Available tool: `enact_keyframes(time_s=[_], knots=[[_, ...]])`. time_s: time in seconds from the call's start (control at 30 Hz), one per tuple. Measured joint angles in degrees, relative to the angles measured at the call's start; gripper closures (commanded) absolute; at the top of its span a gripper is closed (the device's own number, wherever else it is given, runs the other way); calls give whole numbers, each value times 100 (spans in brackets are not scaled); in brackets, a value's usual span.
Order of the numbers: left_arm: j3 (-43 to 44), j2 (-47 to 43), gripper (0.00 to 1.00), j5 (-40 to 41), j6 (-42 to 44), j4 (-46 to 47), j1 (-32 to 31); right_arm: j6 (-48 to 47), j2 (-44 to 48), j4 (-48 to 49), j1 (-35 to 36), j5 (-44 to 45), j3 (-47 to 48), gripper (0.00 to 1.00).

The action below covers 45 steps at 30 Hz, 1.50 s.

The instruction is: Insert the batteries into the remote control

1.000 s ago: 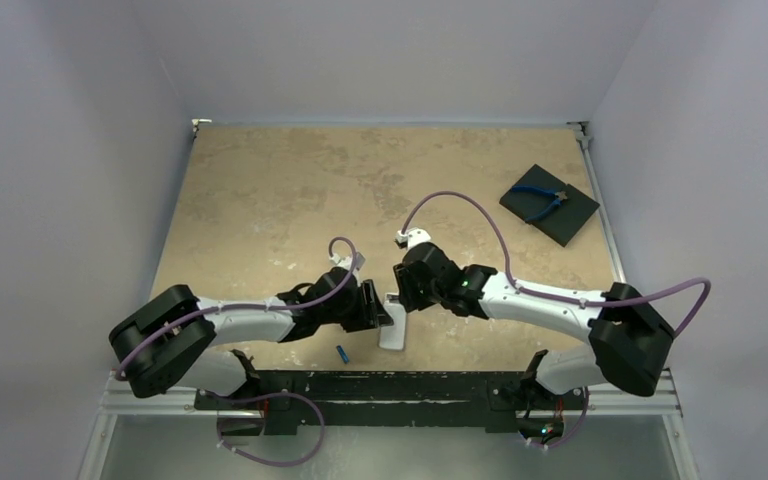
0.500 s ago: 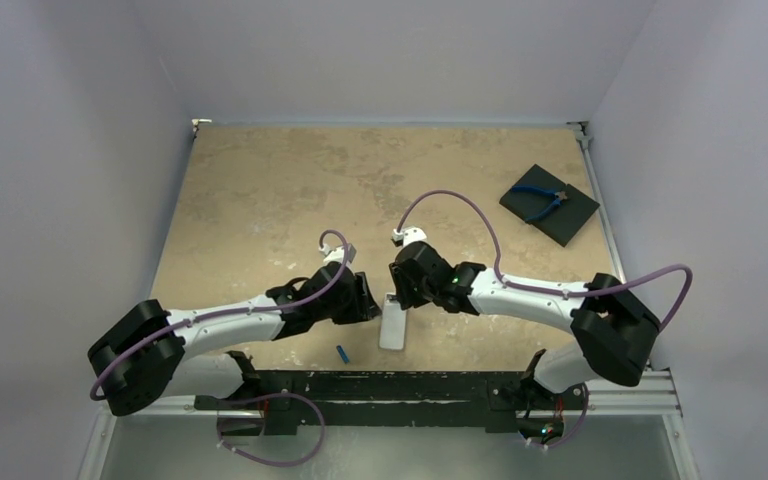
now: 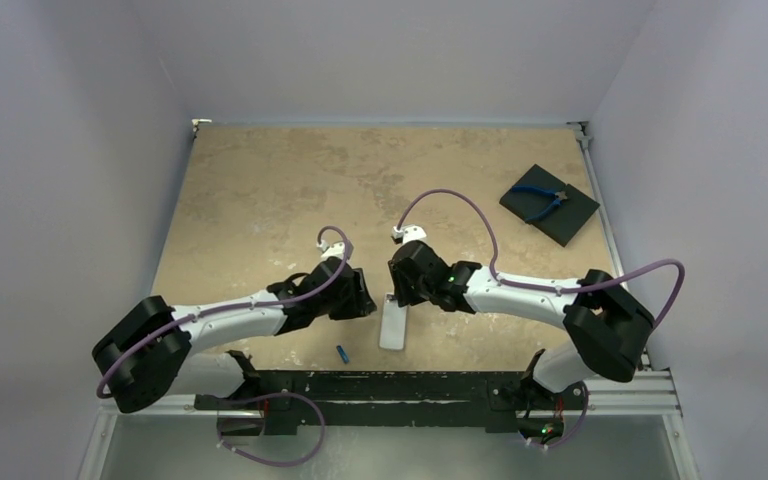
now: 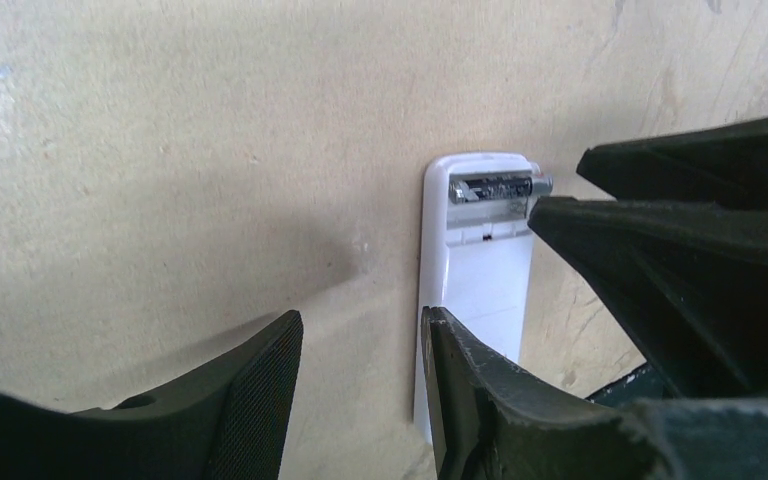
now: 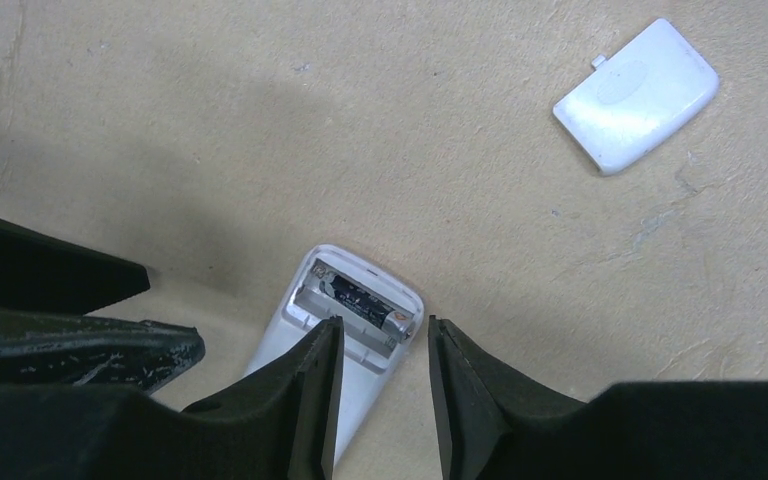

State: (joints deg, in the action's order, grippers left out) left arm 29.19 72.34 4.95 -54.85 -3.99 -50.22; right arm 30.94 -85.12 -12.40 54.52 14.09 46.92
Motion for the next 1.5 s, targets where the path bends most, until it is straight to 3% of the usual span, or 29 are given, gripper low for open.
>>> enact_keyframes(time_s=[0.37,1.5], knots=[[146,321,54,-210,155,133,295,101,0,0,-15,17,0,59],[518,1145,55,-455,201,675,332,184,-162,-7,-17,20,0,71]])
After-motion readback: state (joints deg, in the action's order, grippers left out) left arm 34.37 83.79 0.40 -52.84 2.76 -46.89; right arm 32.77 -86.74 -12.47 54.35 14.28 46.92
